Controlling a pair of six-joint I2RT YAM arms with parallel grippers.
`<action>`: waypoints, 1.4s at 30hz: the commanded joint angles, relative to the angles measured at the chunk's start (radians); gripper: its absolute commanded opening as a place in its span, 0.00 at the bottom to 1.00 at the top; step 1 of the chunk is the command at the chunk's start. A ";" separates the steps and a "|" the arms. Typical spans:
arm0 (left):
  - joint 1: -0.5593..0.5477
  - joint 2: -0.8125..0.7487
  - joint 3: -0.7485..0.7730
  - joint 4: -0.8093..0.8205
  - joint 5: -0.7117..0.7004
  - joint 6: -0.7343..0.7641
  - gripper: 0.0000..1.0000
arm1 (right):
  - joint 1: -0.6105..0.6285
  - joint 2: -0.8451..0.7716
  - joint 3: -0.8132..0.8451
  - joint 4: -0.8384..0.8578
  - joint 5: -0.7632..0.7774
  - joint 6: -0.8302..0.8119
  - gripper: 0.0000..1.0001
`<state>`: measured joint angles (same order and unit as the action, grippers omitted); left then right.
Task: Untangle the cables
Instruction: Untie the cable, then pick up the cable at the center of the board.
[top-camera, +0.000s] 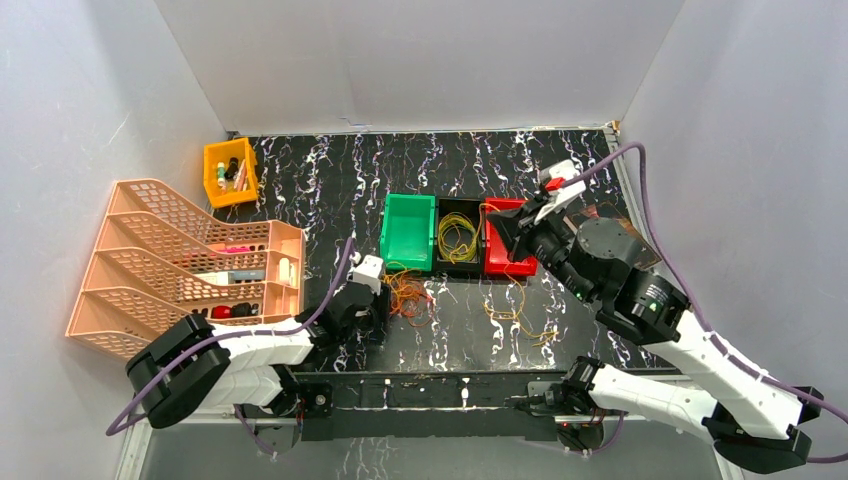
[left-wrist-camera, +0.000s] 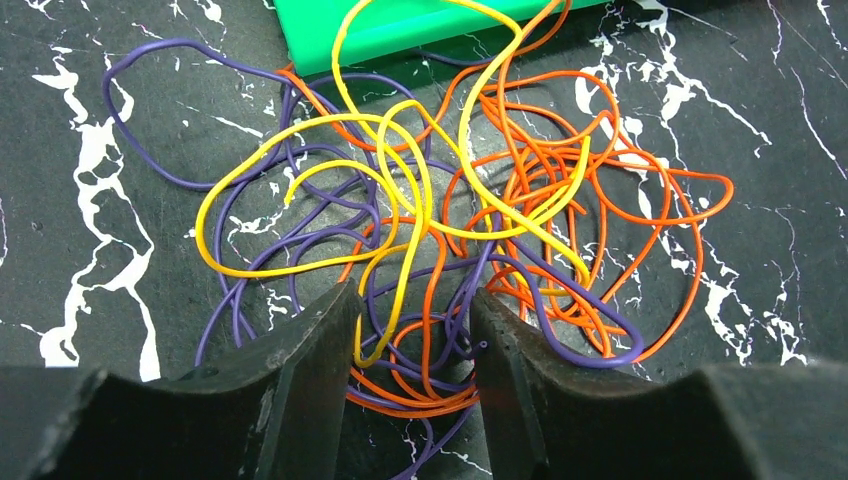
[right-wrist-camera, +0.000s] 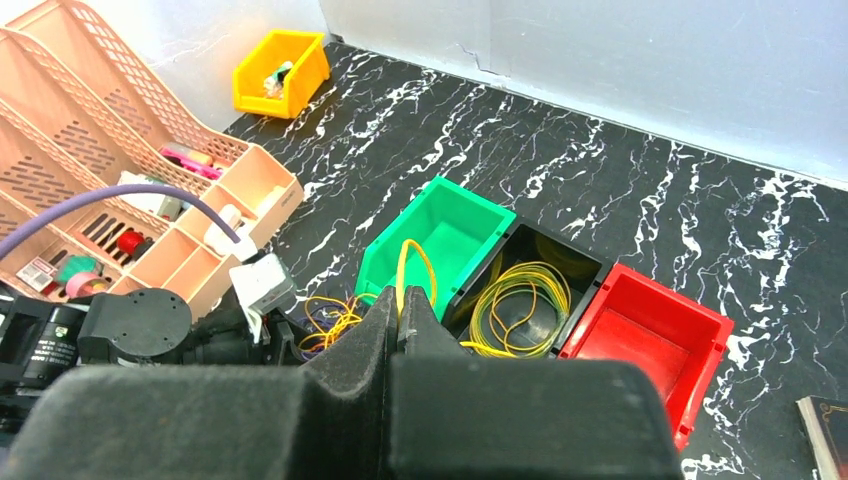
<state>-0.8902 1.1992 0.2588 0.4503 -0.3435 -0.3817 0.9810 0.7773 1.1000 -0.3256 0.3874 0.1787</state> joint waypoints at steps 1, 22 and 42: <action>0.005 -0.009 -0.001 -0.044 -0.017 -0.006 0.46 | -0.002 0.008 0.109 -0.027 0.029 -0.035 0.00; 0.006 -0.344 0.167 -0.424 0.040 -0.033 0.98 | -0.003 -0.038 0.027 -0.439 0.359 0.392 0.00; 0.004 -0.120 0.457 -0.511 0.242 -0.095 0.98 | -0.087 0.152 -0.239 -0.490 0.098 0.503 0.00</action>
<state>-0.8856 1.0676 0.6754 -0.0818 -0.1562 -0.4919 0.9234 0.9287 0.9176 -0.8371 0.6632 0.6598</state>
